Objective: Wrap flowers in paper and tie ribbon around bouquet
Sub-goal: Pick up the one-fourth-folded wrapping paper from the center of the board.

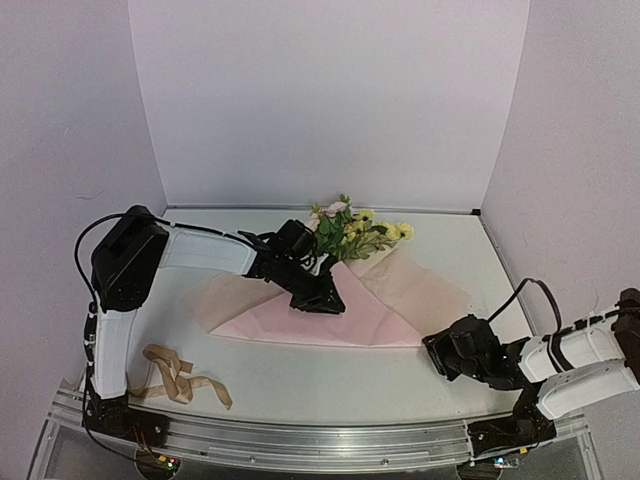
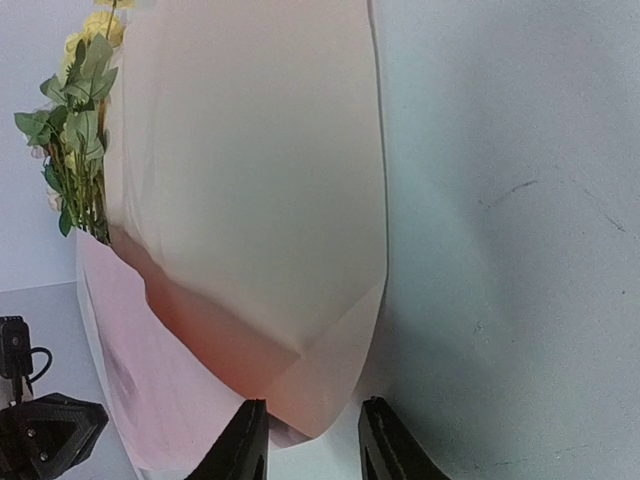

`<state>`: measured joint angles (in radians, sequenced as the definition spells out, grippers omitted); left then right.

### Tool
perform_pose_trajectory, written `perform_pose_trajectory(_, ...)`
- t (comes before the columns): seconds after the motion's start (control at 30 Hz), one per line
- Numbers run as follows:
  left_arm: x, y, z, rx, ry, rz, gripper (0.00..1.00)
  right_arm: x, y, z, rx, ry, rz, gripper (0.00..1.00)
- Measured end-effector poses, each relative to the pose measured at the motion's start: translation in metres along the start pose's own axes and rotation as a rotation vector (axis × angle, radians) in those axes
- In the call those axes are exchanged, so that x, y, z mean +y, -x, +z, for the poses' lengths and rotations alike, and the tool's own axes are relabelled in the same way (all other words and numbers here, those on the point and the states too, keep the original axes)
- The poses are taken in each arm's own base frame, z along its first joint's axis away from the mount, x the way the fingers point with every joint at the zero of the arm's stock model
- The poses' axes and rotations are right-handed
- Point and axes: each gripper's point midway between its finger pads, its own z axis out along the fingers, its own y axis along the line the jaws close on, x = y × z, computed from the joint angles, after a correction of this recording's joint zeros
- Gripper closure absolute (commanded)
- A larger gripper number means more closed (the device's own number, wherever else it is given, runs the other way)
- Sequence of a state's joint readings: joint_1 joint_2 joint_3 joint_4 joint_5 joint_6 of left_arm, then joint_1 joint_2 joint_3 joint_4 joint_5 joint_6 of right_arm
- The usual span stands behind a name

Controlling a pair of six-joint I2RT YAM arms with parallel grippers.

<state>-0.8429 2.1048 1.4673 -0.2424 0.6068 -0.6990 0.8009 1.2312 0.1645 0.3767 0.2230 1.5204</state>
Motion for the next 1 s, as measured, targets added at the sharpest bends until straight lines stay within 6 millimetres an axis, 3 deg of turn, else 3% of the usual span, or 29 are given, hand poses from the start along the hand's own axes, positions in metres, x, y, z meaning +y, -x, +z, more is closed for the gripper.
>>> perform_pose_trajectory(0.13, -0.022, -0.013, 0.015, 0.048, -0.049, 0.020, 0.86, -0.003, 0.002, 0.000, -0.012, -0.007, -0.018, 0.74)
perform_pose_trajectory(0.27, -0.030, -0.027, 0.030, 0.095, -0.072, 0.016, 0.86, -0.004, 0.002, 0.001, -0.016, -0.010, -0.030, 0.76)
perform_pose_trajectory(0.5, -0.024, -0.033, 0.047, 0.126, -0.064, -0.014, 0.87, -0.003, 0.002, 0.002, -0.016, 0.001, -0.034, 0.80)
perform_pose_trajectory(1.0, -0.008, -0.036, 0.065, 0.143, -0.039, -0.082, 0.88, -0.003, 0.000, 0.002, -0.007, 0.002, -0.077, 1.00)
